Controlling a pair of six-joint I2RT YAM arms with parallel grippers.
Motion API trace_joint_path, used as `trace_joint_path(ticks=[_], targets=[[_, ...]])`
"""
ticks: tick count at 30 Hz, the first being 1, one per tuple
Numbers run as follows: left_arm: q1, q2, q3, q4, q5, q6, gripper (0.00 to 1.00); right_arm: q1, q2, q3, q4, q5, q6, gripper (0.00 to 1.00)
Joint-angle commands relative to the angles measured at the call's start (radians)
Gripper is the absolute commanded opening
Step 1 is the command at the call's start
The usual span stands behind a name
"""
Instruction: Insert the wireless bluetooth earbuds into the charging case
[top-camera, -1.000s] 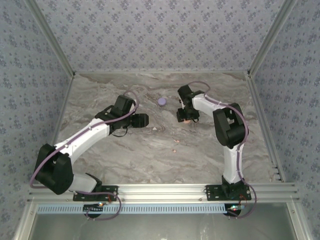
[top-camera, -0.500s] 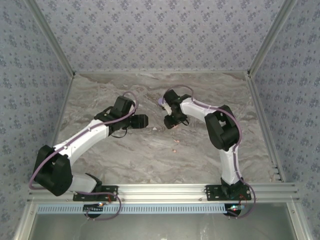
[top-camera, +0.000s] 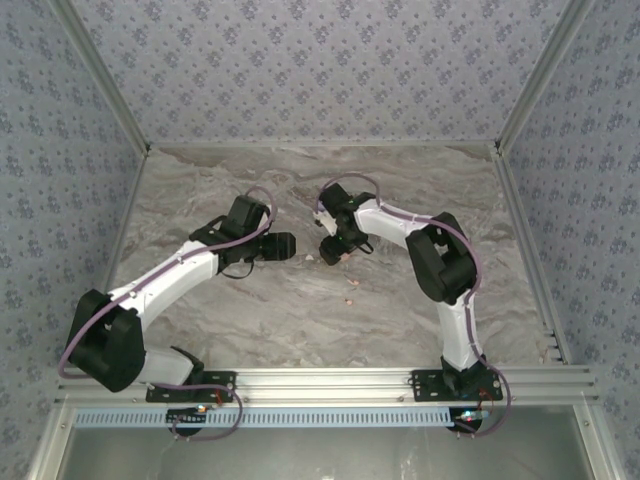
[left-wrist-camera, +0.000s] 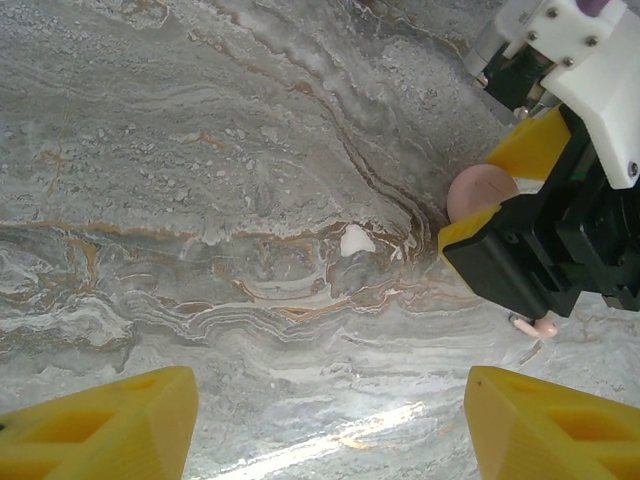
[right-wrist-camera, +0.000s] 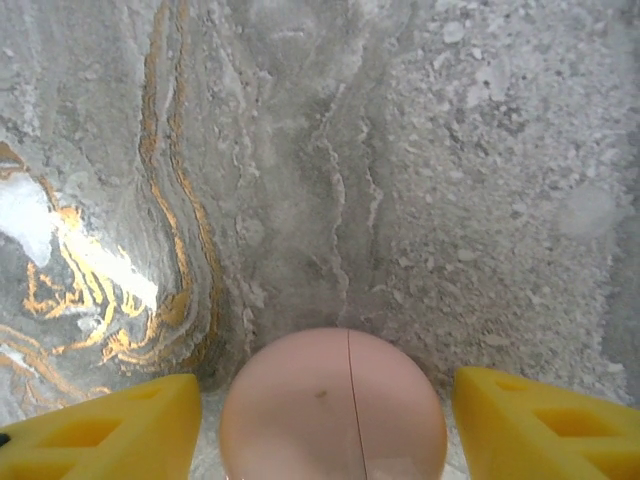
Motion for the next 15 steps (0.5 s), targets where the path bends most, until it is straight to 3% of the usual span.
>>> trace_joint_path(ticks=[1,10,15], targets=[[0.004,0.061,0.042,0.033,0.024,0.007,0.70,-0.012,-0.100,-0.045,0.004,-0.034,0.025,0.70],[0.004,0.342,0.199,0.097,0.103,0.011,0.57,-0.093,-0.310,-0.292,0.170,-0.140,0.180,0.69],[0.003,0.493,0.306,0.115,0.152,-0.002,0.47,-0.138,-0.334,-0.394,0.212,-0.158,0.285,0.55]])
